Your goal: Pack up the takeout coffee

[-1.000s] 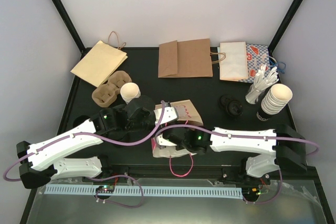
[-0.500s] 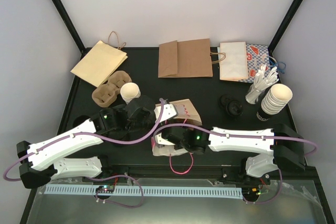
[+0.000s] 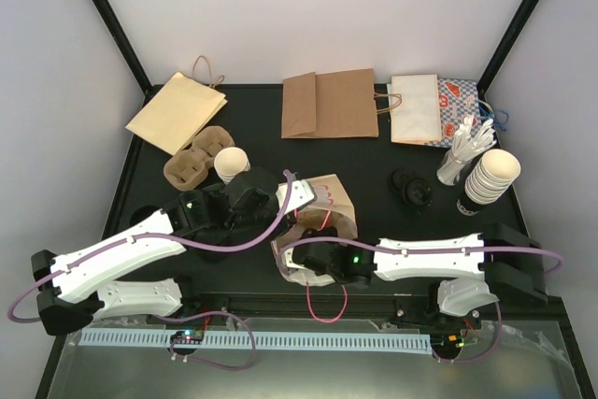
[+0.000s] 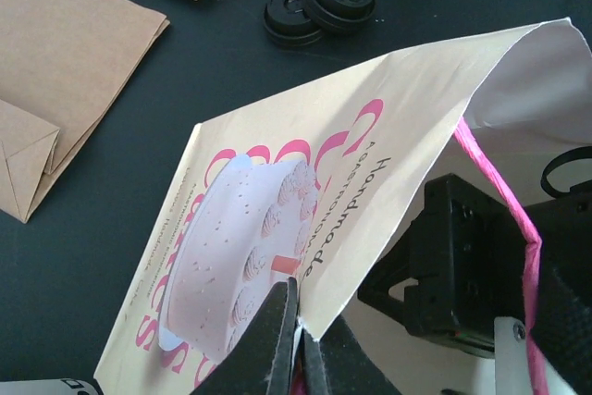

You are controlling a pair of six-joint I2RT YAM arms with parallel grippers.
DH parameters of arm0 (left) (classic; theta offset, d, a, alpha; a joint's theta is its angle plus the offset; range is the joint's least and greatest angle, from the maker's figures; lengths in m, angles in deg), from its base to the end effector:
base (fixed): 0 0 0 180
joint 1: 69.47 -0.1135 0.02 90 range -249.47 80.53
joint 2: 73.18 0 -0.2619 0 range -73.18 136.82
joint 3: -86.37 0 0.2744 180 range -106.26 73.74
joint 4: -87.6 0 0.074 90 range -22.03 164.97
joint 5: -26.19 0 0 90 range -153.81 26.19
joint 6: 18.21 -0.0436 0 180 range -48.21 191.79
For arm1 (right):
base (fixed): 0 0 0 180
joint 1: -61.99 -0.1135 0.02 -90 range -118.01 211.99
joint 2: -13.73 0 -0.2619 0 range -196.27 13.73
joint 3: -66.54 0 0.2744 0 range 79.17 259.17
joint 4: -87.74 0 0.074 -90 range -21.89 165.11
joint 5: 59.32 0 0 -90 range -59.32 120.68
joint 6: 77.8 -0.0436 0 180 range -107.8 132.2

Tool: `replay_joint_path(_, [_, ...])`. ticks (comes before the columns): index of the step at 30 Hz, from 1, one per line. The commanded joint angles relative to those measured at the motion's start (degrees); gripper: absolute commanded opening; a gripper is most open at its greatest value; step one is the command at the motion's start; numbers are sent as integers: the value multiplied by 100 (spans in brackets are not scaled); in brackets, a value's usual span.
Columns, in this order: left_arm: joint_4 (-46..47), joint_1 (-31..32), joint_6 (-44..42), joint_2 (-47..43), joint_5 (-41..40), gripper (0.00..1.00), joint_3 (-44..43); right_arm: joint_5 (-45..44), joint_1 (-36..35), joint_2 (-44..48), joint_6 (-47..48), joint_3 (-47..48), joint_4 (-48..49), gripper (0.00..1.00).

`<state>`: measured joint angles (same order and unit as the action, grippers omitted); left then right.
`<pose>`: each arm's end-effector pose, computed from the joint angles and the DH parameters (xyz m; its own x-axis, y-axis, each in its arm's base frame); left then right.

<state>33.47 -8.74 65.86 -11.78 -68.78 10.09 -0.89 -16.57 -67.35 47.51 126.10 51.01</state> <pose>0.1259 -0.2169 0.3396 -0.2213 0.6053 -0.7646 0.8637 0.4857 0.1345 0.0805 0.2828 0.1771 0.3135 -0.9339 -0.1721 -0.7343 -0.1235 -0.6674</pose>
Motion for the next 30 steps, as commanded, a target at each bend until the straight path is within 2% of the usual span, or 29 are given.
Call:
replay_joint_path(1, [-78, -96, 144, 38, 20, 2, -322, -529, -23, 213, 267, -241, 542, 1])
replay_joint_path(4, [-83, -96, 113, 34, 169, 1, -323, -569, 6, 206, 431, -297, 691, 1])
replay_joint_path(10, [-142, -96, 57, 12, 406, 1, -266, -3, 398, 55, 482, 132, 527, 1])
replay_joint_path(30, [-273, -96, -158, -46, 985, 2, -270, 219, 826, -726, 850, 641, 749, 1])
